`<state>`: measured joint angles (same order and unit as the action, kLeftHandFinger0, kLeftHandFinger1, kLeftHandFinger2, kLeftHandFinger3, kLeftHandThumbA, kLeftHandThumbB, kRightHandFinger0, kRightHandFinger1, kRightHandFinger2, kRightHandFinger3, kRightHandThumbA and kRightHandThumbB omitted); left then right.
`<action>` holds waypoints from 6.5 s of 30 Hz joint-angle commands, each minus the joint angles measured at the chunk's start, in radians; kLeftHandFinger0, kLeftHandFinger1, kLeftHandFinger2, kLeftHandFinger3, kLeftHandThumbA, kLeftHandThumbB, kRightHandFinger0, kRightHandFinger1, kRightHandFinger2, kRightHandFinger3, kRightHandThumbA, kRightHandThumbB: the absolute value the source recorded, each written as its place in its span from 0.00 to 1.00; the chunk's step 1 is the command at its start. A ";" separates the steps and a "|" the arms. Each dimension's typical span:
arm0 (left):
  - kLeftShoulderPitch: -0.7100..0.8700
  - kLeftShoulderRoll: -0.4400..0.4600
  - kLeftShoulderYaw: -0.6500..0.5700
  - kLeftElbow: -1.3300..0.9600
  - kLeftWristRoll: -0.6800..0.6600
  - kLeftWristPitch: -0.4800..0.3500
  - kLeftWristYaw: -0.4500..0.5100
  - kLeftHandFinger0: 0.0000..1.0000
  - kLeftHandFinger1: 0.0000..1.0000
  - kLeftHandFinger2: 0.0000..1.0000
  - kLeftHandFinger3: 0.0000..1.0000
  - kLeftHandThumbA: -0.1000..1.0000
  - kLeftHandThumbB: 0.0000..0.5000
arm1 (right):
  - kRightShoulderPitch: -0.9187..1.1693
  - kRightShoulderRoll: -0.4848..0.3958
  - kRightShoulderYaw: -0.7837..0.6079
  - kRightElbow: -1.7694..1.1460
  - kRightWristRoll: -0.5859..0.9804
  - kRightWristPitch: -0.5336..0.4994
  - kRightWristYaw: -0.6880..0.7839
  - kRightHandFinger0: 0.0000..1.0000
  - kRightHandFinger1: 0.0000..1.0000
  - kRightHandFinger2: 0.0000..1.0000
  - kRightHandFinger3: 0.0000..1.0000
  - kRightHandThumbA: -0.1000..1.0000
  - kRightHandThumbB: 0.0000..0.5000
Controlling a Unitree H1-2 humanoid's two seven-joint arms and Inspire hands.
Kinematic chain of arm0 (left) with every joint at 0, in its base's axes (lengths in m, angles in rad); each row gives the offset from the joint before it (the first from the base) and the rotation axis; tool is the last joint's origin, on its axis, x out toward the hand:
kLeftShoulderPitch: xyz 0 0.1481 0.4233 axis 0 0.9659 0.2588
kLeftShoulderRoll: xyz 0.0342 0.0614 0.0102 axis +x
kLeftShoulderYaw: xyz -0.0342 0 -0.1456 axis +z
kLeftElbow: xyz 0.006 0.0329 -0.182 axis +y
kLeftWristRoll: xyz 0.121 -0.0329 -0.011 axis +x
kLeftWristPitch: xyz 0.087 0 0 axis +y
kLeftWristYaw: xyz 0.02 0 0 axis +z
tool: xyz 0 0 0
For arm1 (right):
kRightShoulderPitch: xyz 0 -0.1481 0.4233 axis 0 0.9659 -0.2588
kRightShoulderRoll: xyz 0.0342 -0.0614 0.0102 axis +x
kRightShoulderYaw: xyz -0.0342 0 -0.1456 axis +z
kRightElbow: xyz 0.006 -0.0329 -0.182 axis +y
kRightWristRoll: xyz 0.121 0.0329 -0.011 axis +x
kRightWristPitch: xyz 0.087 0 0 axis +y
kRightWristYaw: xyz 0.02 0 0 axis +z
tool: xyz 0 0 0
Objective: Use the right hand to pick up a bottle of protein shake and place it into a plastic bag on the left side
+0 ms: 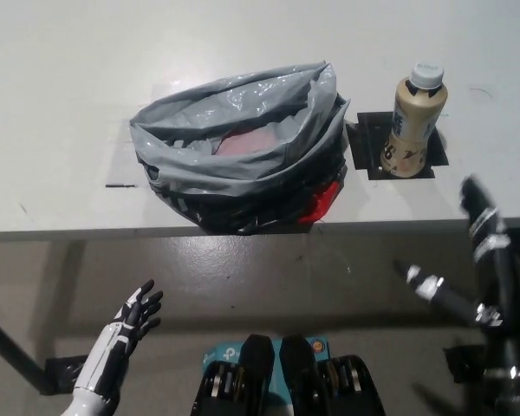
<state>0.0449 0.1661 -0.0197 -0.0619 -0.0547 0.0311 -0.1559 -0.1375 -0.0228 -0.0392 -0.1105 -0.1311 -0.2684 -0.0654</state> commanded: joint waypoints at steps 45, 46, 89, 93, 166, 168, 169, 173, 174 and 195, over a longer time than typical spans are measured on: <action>0.032 0.016 -0.015 -0.062 0.021 -0.043 -0.013 1.00 1.00 1.00 1.00 0.99 0.11 | -0.709 -0.096 -0.037 0.813 -0.030 0.241 -0.115 1.00 1.00 1.00 1.00 0.93 1.00; 0.034 0.016 -0.016 -0.062 0.022 -0.046 -0.014 1.00 1.00 1.00 1.00 0.99 0.11 | -0.719 -0.101 -0.029 0.848 -0.028 0.228 -0.115 1.00 1.00 1.00 1.00 0.90 1.00; -0.016 0.045 -0.024 -0.047 0.048 -0.032 -0.022 1.00 1.00 1.00 1.00 1.00 0.14 | -0.983 -0.079 0.393 0.692 -0.365 0.137 -0.152 0.00 0.37 0.76 0.87 0.00 0.28; -0.022 0.044 -0.032 -0.048 0.057 -0.029 -0.020 1.00 1.00 1.00 1.00 1.00 0.15 | -1.077 -0.053 0.499 0.844 -0.462 0.127 -0.198 0.00 0.35 0.71 0.86 0.00 0.25; -0.186 0.067 -0.051 -0.020 0.096 -0.010 -0.005 1.00 1.00 1.00 1.00 0.98 0.16 | -1.113 -0.343 0.139 -0.095 -0.050 0.524 0.607 1.00 1.00 1.00 1.00 0.98 0.90; -0.195 0.071 -0.049 -0.017 0.103 -0.017 -0.002 1.00 1.00 1.00 1.00 0.93 0.15 | -1.077 -0.356 0.107 -0.191 -0.032 0.538 0.598 1.00 1.00 1.00 1.00 1.00 0.88; -0.199 0.072 -0.048 -0.015 0.100 -0.020 -0.003 1.00 1.00 1.00 1.00 0.92 0.13 | -1.058 -0.361 0.092 -0.236 -0.020 0.549 0.594 1.00 1.00 1.00 1.00 1.00 0.86; -0.216 0.070 -0.039 0.002 0.094 -0.034 0.003 1.00 1.00 1.00 1.00 0.86 0.15 | -0.859 -0.365 -0.016 -0.524 0.072 0.597 0.533 1.00 1.00 1.00 1.00 1.00 0.75; -0.219 0.070 -0.037 0.007 0.094 -0.036 0.005 1.00 1.00 1.00 1.00 0.85 0.18 | -0.809 -0.350 -0.033 -0.575 0.089 0.595 0.507 1.00 1.00 1.00 1.00 0.99 0.72; -0.150 0.061 -0.051 0.007 0.085 -0.026 -0.007 1.00 1.00 1.00 1.00 0.81 0.16 | 0.074 -0.048 0.063 -0.057 -0.297 -0.202 0.018 1.00 1.00 1.00 1.00 1.00 0.57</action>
<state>-0.0995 0.2194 -0.0922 -0.0257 0.0350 0.0540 -0.1668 -0.1563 -0.1218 0.1314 -0.3726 -0.3164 0.0237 0.3754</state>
